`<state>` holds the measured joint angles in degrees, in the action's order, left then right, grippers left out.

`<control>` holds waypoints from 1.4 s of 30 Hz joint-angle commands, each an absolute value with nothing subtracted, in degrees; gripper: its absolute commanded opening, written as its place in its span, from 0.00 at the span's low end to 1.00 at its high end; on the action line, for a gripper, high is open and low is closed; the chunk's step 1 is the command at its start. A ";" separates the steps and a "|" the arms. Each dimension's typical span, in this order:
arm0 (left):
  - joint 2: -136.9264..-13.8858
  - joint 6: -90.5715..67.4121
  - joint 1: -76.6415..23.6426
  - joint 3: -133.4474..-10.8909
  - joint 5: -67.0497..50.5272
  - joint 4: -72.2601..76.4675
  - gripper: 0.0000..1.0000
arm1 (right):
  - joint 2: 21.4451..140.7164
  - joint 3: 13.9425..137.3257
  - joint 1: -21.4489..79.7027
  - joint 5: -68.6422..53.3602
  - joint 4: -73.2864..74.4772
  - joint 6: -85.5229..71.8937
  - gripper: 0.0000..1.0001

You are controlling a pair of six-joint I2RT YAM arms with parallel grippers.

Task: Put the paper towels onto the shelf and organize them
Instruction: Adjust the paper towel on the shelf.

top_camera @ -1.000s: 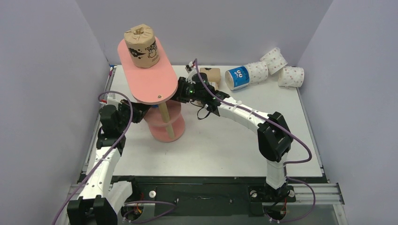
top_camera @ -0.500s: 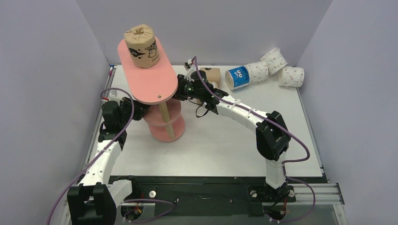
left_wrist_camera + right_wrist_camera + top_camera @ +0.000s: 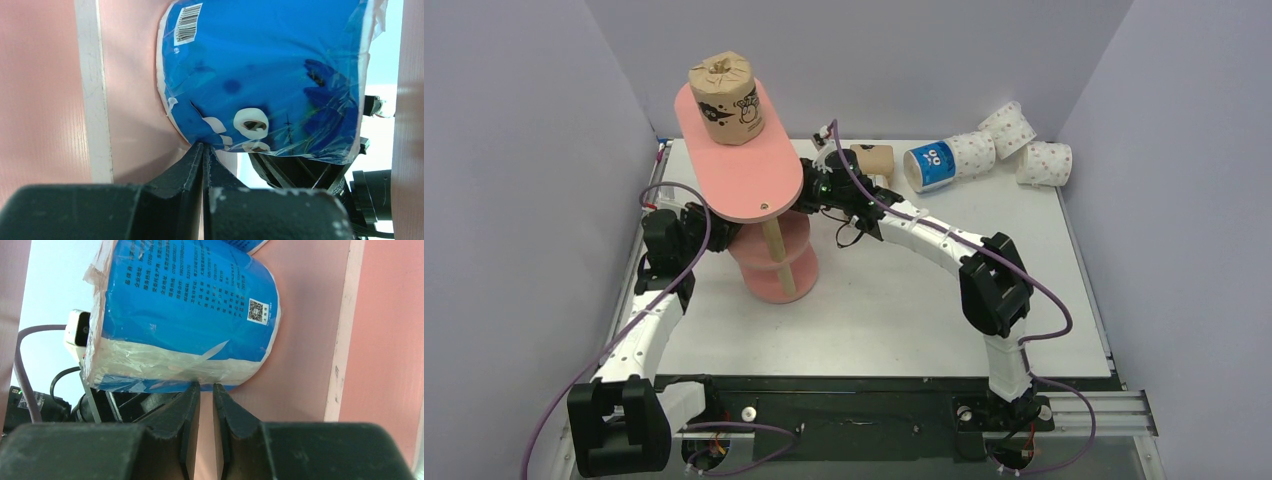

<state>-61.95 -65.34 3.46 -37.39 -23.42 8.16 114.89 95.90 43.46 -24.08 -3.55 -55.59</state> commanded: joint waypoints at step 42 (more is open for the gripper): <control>-44.74 -55.90 8.99 -46.56 -17.53 -17.12 0.18 | 92.54 78.27 37.35 -21.03 -3.54 -55.53 0.17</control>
<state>-50.26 -60.80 7.97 -43.16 -22.22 -4.91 103.04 84.82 39.77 -23.35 -1.56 -56.21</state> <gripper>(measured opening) 0.112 0.164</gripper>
